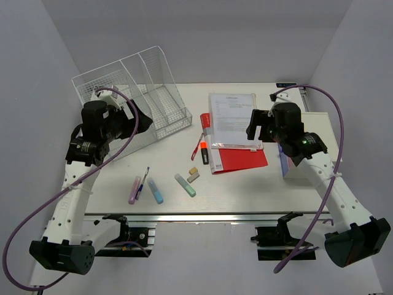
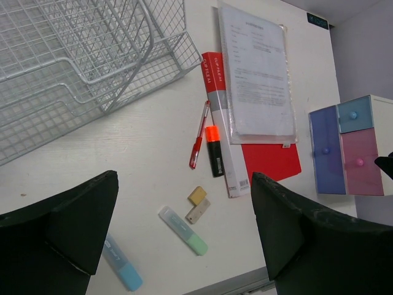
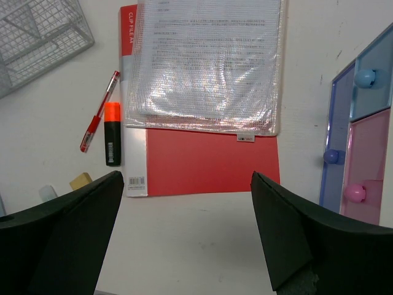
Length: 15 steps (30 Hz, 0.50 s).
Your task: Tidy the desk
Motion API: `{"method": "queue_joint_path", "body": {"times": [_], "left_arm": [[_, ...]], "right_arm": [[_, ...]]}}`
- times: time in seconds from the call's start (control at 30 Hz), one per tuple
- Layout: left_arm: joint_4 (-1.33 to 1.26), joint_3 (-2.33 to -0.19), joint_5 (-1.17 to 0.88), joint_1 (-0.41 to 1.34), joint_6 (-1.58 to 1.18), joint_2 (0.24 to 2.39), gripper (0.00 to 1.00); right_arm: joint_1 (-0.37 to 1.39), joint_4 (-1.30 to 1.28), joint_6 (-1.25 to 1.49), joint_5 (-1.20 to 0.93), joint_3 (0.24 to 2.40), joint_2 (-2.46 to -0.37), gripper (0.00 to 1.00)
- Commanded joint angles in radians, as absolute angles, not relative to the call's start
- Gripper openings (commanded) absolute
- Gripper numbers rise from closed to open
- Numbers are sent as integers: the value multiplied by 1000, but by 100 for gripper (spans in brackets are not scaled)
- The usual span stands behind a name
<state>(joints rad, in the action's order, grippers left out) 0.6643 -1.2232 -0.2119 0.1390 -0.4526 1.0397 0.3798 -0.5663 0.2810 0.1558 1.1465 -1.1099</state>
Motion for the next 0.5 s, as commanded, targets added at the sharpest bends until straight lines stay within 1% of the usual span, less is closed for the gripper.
{"method": "queue_joint_path", "body": {"times": [0.0,0.2,0.37,0.47], "left_arm": [[693,-1235,-187,135,-439,1016,98],[681,-1221,-173,137,-445,999,98],[667,-1220,-183,137,-448,1026,98],[644,-1216,-204,137,-446,1058,98]], "right_arm": [[379,-532,276,173,1169,-1114,89],[379,-506,270,149,1173,-1143,89],[380,-546,262,118,1222,-1236,89],[380,-548,264,138,1235,-1298,89]]}}
